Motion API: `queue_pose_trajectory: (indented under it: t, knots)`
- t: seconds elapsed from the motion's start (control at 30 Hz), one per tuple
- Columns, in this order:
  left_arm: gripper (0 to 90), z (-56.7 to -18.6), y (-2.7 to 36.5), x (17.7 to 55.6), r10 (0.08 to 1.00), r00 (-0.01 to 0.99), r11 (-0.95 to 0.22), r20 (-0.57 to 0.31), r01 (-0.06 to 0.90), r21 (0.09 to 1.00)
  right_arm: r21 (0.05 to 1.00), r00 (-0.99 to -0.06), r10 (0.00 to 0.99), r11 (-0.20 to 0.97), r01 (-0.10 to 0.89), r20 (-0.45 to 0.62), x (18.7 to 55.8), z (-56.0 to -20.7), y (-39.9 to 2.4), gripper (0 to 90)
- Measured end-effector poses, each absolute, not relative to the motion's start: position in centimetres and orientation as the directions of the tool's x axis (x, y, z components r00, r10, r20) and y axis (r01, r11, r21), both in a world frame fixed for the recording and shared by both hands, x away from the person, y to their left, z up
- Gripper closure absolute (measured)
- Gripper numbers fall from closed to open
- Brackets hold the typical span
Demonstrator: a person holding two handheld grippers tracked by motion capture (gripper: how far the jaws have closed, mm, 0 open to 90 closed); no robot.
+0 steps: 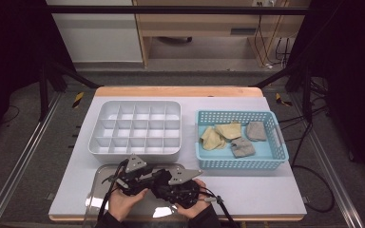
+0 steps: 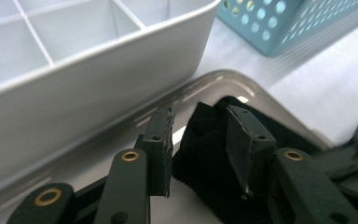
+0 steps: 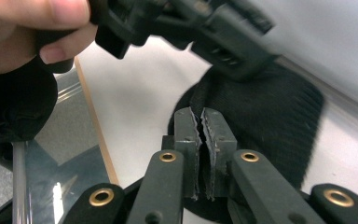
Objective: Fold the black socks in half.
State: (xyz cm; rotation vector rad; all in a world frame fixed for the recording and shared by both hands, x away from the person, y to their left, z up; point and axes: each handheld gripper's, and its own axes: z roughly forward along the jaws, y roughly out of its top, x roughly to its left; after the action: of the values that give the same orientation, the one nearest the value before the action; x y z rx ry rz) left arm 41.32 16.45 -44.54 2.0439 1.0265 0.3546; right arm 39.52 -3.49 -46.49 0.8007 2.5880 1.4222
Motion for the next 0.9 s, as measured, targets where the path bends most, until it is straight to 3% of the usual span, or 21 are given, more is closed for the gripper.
queue_pose_trajectory:
  t: [0.3,0.6,0.9]
  knots:
    - [59.1,-45.5,17.4,39.6,0.771,0.619,-0.313,-0.147,0.570,0.760,0.800,-0.848,0.514,0.450,0.396,0.130,39.5,-45.6,-5.2,82.5]
    - [56.3,-46.0,17.4,38.4,0.790,0.596,-0.295,-0.144,0.575,0.763,0.849,-0.813,0.559,0.339,0.405,0.165,39.3,-44.0,-6.8,79.5]
    - [46.8,-46.5,17.6,37.9,0.794,0.583,-0.271,-0.171,0.592,0.759,0.798,-0.812,0.562,0.410,0.441,0.159,38.9,-46.6,-6.0,83.0]
